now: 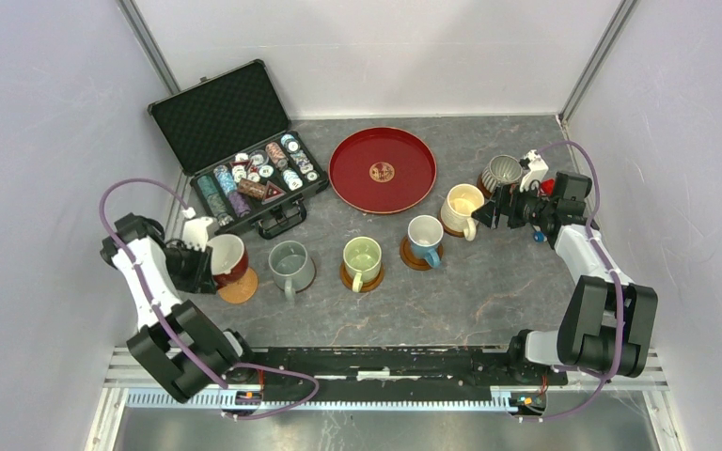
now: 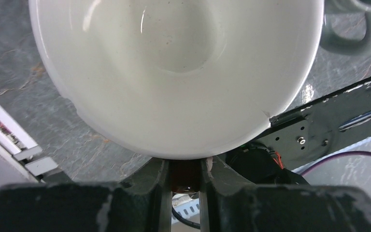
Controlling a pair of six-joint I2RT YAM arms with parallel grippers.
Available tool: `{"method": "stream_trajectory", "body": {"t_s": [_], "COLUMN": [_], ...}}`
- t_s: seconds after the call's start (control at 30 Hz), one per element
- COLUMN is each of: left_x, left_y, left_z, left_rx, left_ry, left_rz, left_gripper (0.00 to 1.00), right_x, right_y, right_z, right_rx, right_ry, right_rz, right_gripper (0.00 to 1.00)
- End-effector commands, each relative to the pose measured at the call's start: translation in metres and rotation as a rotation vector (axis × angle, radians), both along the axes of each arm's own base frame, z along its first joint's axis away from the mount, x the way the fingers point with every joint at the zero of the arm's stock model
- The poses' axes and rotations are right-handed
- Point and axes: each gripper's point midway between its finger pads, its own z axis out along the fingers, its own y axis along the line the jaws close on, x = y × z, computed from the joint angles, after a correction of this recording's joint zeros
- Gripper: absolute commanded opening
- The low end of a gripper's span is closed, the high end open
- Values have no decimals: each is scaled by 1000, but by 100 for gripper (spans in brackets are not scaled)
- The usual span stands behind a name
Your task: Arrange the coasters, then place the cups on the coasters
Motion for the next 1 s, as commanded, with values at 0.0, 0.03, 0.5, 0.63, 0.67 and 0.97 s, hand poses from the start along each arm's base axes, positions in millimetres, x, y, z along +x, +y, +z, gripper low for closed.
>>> {"method": "stream_trajectory", "body": {"t_s": [0.0, 0.03, 0.5, 0.63, 0.67, 0.97], "left_x": [9, 9, 6, -1, -2, -4], "left_y": [-10, -10, 10, 3, 2, -3], "left_z": [-4, -8, -34, -37, -38, -47], "left_rx": [25, 27, 187, 160, 156, 104], "left_ry": [-173, -172, -206, -182, -176, -135], "left_rz": [-143, -140, -23, -44, -48, -59], "left_gripper": [2, 2, 2, 2, 2, 4], "right_x": [9, 9, 8, 8, 8, 8], "right_y": [-1, -1, -1, -1, -1, -1], "right_z": [11, 11, 11, 12, 12, 11], "right_rx": [0, 0, 2, 0, 0, -1], "right_ry": [-46, -45, -46, -49, -49, -47], "right_rz": [13, 13, 12, 13, 12, 12], "right_gripper": [98, 98, 98, 98, 98, 98]}}
